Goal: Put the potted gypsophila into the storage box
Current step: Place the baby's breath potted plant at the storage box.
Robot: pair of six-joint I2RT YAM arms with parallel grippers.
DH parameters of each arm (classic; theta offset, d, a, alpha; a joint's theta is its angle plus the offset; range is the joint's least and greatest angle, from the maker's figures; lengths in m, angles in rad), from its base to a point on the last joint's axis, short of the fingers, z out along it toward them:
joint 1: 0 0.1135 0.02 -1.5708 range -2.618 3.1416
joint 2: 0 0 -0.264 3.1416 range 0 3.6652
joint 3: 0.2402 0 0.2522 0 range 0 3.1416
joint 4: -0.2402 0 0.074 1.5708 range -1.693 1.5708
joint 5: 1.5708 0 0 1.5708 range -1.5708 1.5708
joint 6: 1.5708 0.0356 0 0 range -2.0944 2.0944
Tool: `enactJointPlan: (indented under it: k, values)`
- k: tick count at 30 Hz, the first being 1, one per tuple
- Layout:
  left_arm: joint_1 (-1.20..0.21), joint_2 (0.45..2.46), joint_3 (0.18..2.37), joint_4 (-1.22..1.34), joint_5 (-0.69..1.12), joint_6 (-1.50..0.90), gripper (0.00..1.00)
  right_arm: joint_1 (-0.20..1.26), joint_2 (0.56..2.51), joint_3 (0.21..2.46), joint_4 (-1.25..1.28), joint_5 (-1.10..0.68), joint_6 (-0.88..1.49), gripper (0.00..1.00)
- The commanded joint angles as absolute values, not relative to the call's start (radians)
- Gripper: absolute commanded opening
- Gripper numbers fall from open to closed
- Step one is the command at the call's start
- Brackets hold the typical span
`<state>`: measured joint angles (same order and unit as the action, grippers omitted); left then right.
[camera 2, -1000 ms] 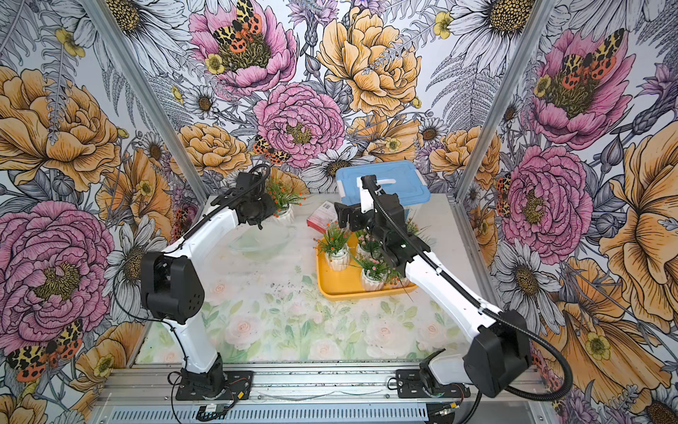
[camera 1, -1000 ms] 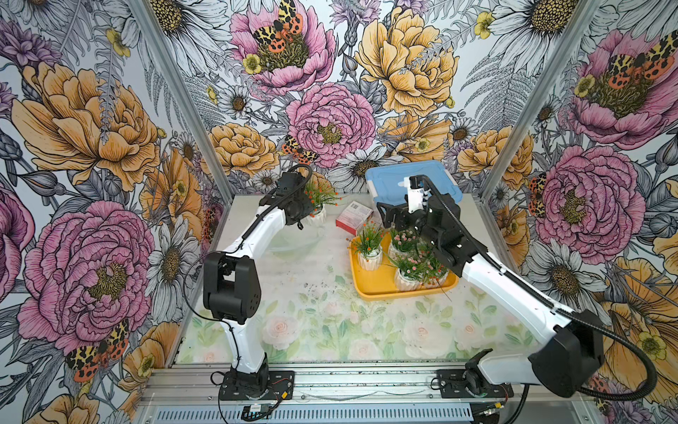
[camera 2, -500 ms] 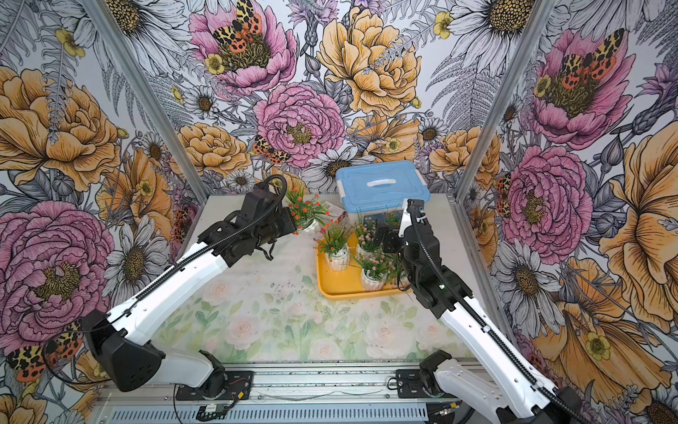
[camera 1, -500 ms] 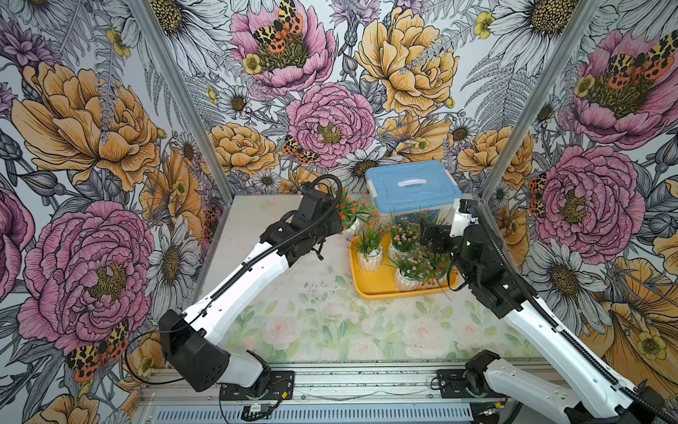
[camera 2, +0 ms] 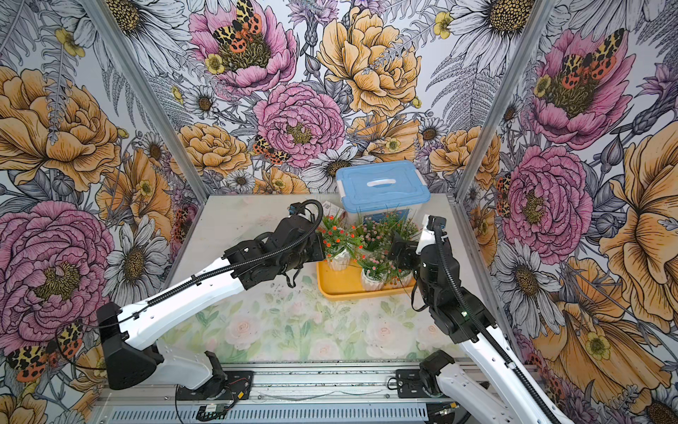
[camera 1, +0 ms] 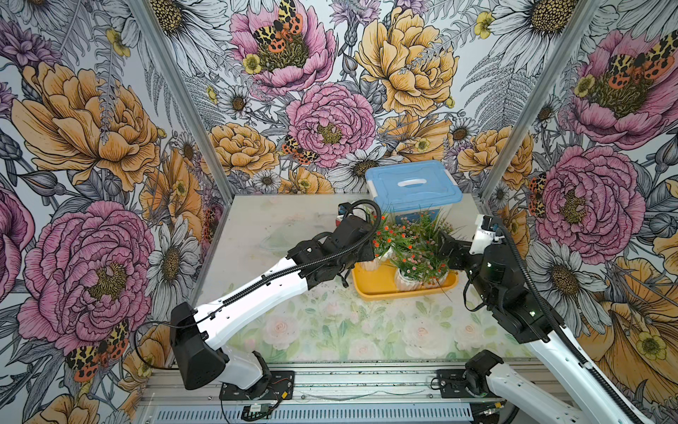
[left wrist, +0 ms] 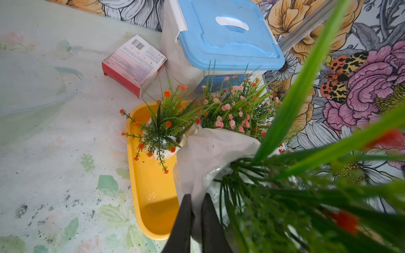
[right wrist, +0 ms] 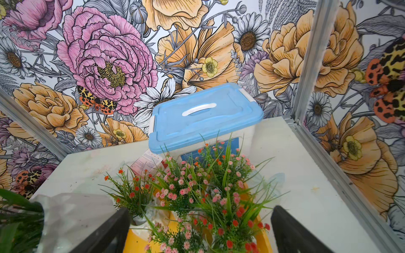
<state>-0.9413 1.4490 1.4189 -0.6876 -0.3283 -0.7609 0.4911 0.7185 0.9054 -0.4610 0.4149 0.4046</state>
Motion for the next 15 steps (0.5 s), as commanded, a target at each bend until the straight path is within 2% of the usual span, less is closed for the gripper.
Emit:
enactJointPlan:
  k: [1, 15]
  values:
    - [-0.963, 1.483, 1.393, -0.595, -0.304, -0.814, 0.00, 0.486, 0.691, 0.894, -0.497, 0.454, 0.427, 0.99]
    - [-0.945, 1.597, 1.335, -0.578, -0.232, -0.829, 0.00, 0.485, 0.749, 0.926, -0.496, 0.532, 0.387, 0.99]
